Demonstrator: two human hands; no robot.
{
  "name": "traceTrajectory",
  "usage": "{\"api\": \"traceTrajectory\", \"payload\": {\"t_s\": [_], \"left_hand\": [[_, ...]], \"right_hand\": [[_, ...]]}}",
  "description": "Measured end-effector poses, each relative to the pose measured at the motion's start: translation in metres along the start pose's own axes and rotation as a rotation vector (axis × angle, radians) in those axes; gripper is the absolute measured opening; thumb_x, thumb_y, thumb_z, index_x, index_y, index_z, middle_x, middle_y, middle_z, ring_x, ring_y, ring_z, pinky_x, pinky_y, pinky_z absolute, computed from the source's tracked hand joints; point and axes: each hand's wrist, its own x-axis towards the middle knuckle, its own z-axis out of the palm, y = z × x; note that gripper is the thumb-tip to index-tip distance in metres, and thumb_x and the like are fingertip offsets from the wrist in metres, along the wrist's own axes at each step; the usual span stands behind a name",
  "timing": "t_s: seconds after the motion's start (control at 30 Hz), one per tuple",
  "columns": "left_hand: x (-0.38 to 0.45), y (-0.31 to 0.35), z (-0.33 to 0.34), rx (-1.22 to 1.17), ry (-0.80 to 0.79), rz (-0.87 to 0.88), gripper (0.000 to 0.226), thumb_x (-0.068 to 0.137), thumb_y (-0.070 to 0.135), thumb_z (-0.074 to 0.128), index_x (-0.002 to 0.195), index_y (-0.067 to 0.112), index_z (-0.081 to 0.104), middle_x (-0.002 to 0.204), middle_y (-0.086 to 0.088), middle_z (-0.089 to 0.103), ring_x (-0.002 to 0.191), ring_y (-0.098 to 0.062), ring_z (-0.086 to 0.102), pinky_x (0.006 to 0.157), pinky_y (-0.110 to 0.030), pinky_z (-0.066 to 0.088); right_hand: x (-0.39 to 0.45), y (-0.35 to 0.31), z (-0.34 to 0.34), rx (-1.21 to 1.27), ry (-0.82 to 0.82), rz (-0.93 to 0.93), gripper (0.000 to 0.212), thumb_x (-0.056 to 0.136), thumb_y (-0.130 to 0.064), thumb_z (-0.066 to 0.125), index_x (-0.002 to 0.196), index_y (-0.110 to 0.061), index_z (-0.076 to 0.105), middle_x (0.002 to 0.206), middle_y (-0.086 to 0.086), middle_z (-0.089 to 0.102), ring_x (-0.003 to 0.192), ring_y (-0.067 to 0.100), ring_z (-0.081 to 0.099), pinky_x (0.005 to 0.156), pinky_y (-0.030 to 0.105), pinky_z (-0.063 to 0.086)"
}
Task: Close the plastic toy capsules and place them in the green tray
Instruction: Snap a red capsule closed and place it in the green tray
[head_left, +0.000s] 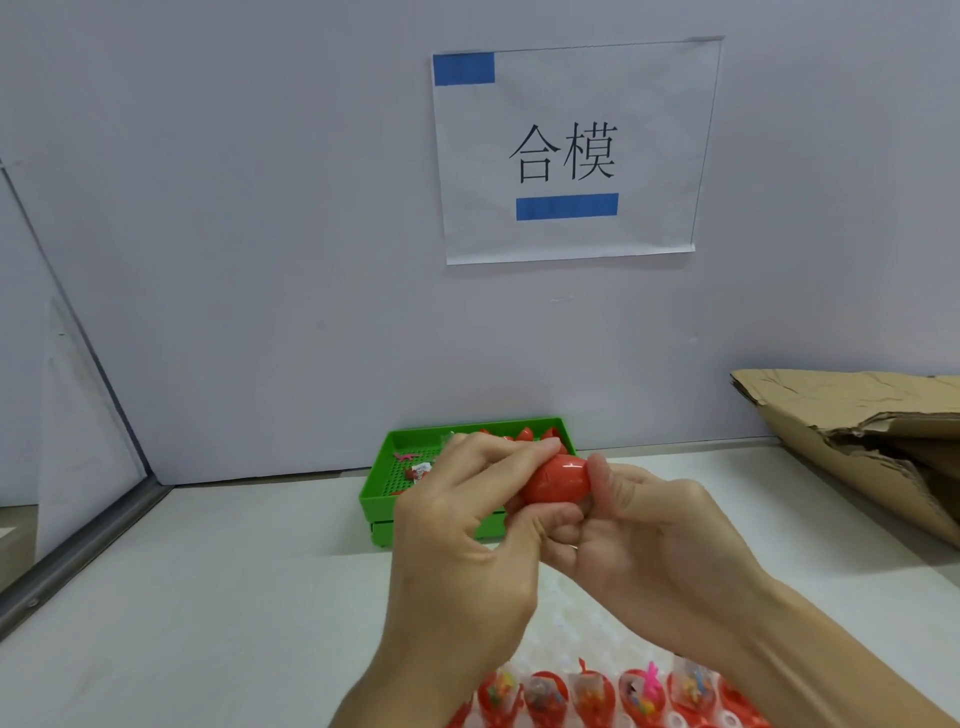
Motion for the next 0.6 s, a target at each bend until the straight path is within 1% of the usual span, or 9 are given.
{"api": "traceTrajectory", "payload": {"t_s": [0.03,0.1,0.17,0.2,0.27,0.33,0.4,0.5,0.6], "left_hand": [[0.001,0.0,-0.001,-0.06,-0.022,-0.053,0.038,0.072,0.013,0.075,0.109,0.022,0.074,0.096,0.012,0.068,0.098,-0.012,0.066,0.086,-0.022,0.053],[0.002,0.001,-0.002,-0.256,-0.08,-0.177,0.042,0.071,0.016,0.077,0.112,0.023,0.073,0.1,0.009,0.07,0.103,-0.017,0.067,0.089,-0.026,0.054],[0.003,0.002,-0.005,-0.418,-0.147,-0.256,0.041,0.073,0.019,0.076,0.114,0.02,0.071,0.105,0.007,0.07,0.106,-0.017,0.067,0.09,-0.023,0.053],[0.004,0.003,-0.006,-0.452,-0.175,-0.269,0.037,0.076,0.021,0.074,0.113,0.019,0.071,0.106,0.006,0.07,0.105,-0.015,0.067,0.089,-0.02,0.052],[0.005,0.004,-0.008,-0.463,-0.208,-0.276,0.029,0.079,0.021,0.071,0.107,0.016,0.073,0.104,0.004,0.072,0.102,-0.014,0.068,0.087,-0.019,0.052],[0.006,0.003,-0.009,-0.469,-0.224,-0.281,0.026,0.079,0.019,0.071,0.104,0.015,0.073,0.102,0.001,0.073,0.101,-0.017,0.068,0.087,-0.022,0.053],[0.007,0.002,-0.01,-0.472,-0.229,-0.273,0.026,0.077,0.016,0.072,0.103,0.014,0.073,0.102,0.0,0.073,0.102,-0.018,0.067,0.087,-0.023,0.053],[0.007,0.001,-0.011,-0.473,-0.217,-0.247,0.028,0.074,0.011,0.072,0.103,0.012,0.075,0.103,0.001,0.073,0.102,-0.016,0.068,0.086,-0.022,0.054],[0.006,0.001,-0.011,-0.401,-0.215,-0.2,0.033,0.075,0.005,0.069,0.106,0.014,0.076,0.107,0.005,0.074,0.105,-0.011,0.068,0.086,-0.02,0.054]], "right_hand": [[0.0,-0.002,0.0,0.009,-0.001,0.015,0.057,0.06,-0.024,0.093,0.098,0.012,0.071,0.093,0.024,0.065,0.089,0.032,0.07,0.086,0.039,0.058],[-0.001,-0.004,-0.001,0.032,-0.05,0.044,0.053,0.068,-0.023,0.088,0.104,0.011,0.07,0.097,0.027,0.066,0.092,0.032,0.069,0.09,0.04,0.056],[-0.002,-0.007,0.0,0.058,-0.115,0.068,0.046,0.077,-0.021,0.081,0.109,0.009,0.068,0.103,0.026,0.067,0.097,0.031,0.068,0.098,0.042,0.053],[-0.002,-0.008,0.0,0.058,-0.126,0.076,0.044,0.08,-0.02,0.078,0.11,0.009,0.068,0.107,0.026,0.067,0.101,0.032,0.067,0.101,0.042,0.05],[-0.003,-0.01,-0.001,0.036,-0.131,0.081,0.042,0.082,-0.018,0.075,0.113,0.008,0.067,0.112,0.025,0.066,0.11,0.034,0.063,0.106,0.043,0.045],[-0.004,-0.012,-0.002,0.02,-0.153,0.084,0.04,0.084,-0.017,0.072,0.115,0.008,0.065,0.115,0.025,0.065,0.113,0.035,0.061,0.108,0.043,0.044],[-0.004,-0.012,-0.002,0.027,-0.177,0.089,0.042,0.087,-0.017,0.071,0.118,0.01,0.062,0.118,0.028,0.063,0.113,0.035,0.061,0.103,0.042,0.048],[-0.003,-0.012,-0.004,0.009,-0.186,0.087,0.054,0.085,-0.021,0.077,0.12,0.015,0.057,0.123,0.032,0.059,0.111,0.036,0.064,0.093,0.039,0.052],[-0.002,-0.012,-0.005,-0.082,-0.198,0.071,0.061,0.084,-0.025,0.077,0.124,0.015,0.055,0.124,0.028,0.061,0.113,0.034,0.063,0.095,0.038,0.05]]}}
